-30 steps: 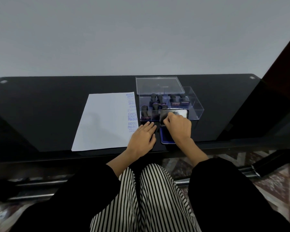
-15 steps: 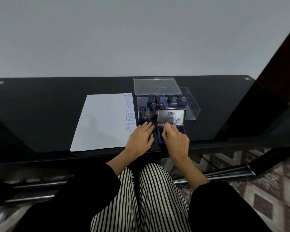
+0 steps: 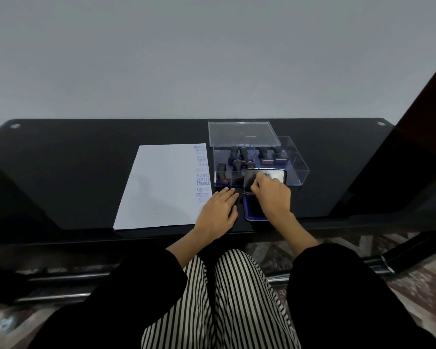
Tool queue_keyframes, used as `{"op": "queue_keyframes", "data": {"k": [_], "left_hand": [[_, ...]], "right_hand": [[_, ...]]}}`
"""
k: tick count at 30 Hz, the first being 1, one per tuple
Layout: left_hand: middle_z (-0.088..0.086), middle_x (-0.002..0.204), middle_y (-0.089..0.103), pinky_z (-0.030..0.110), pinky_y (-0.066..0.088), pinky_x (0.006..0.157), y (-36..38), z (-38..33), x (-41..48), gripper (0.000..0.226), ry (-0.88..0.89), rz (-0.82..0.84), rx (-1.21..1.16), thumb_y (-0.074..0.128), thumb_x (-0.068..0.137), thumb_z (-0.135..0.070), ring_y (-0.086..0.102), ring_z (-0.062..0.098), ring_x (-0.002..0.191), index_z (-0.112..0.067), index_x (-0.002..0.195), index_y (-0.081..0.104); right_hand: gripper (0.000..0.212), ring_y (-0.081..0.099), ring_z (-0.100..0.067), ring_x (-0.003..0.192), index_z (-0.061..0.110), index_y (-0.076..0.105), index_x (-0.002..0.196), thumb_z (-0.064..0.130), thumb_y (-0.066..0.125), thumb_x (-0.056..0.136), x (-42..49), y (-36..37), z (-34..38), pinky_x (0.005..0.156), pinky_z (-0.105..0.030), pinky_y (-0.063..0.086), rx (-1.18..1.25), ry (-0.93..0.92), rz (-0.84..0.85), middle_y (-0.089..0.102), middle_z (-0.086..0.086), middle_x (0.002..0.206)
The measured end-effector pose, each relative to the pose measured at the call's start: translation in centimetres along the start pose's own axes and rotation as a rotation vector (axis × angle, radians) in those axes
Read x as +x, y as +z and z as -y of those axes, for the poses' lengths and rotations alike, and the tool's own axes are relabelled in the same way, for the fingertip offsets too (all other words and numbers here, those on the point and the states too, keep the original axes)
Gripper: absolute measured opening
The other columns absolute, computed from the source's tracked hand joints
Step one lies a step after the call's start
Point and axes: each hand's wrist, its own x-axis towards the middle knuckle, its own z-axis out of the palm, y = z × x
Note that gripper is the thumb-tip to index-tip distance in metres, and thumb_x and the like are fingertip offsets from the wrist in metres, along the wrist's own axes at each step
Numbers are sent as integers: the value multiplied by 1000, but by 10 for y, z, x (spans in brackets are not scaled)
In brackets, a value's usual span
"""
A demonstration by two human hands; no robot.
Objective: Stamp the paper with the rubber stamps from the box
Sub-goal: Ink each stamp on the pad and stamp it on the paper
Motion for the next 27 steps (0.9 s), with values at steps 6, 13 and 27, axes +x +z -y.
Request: {"op": "queue_keyframes", "data": {"k": [6, 13, 27], "left_hand": [[3, 151, 34, 27, 17, 118, -5, 0, 1, 44, 2, 34, -65, 36, 99, -23, 24, 17, 143, -11, 141, 38], [7, 122, 58, 25, 39, 94, -38, 7, 3, 31, -31, -83, -230, 37, 98, -15, 54, 19, 112, -7, 120, 57], [4, 145, 43, 28, 31, 110, -76, 75, -13, 37, -294, -118, -84, 36, 98, -13, 38, 18, 134, -12, 134, 46]], "right_hand": [[23, 64, -33, 74, 6, 52, 95, 22, 36, 99, 3, 3, -1, 55, -33, 38, 32, -4, 4, 67, -14, 83], [28, 64, -30, 75, 8, 53, 97, 30, 37, 100, -4, -11, 4, 56, -32, 39, 37, -56, -27, 67, -12, 84], [36, 63, -27, 78, 7, 60, 96, 36, 39, 98, -1, -8, 99, 61, -30, 42, 88, -323, 114, 67, -12, 85]]}}
